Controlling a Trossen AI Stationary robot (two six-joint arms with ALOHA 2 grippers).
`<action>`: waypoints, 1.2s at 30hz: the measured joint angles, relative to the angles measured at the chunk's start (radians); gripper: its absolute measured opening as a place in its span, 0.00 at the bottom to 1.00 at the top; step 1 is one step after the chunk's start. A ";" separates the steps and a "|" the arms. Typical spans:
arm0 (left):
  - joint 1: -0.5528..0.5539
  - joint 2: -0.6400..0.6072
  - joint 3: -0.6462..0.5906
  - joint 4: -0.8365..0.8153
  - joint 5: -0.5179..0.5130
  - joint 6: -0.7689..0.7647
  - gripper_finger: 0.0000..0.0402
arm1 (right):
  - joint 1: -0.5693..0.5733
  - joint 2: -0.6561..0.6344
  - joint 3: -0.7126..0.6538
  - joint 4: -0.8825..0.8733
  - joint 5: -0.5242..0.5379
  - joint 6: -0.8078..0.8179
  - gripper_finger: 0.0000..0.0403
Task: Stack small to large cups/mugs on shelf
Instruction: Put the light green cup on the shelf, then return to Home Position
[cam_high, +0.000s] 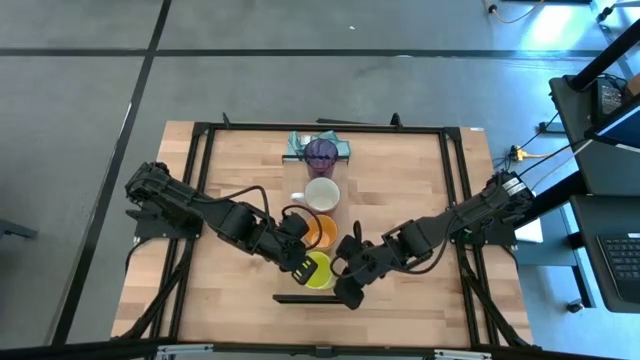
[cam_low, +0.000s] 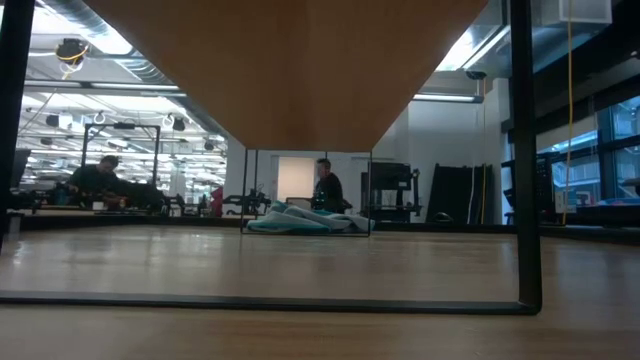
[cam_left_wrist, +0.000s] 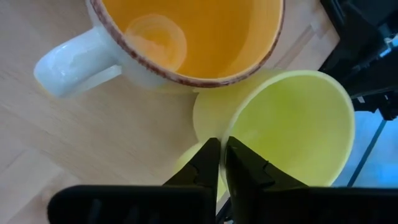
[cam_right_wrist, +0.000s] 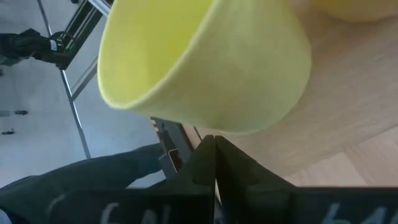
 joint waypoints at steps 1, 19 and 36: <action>0.000 0.000 0.000 0.004 0.000 0.000 0.05 | -0.002 0.000 -0.001 0.000 0.000 0.000 0.02; -0.004 -0.008 0.000 0.029 -0.002 0.000 0.20 | -0.004 0.000 -0.001 -0.008 0.000 -0.005 0.02; -0.038 -0.070 0.000 0.034 -0.079 0.012 0.19 | -0.014 -0.007 -0.001 -0.011 0.000 -0.006 0.02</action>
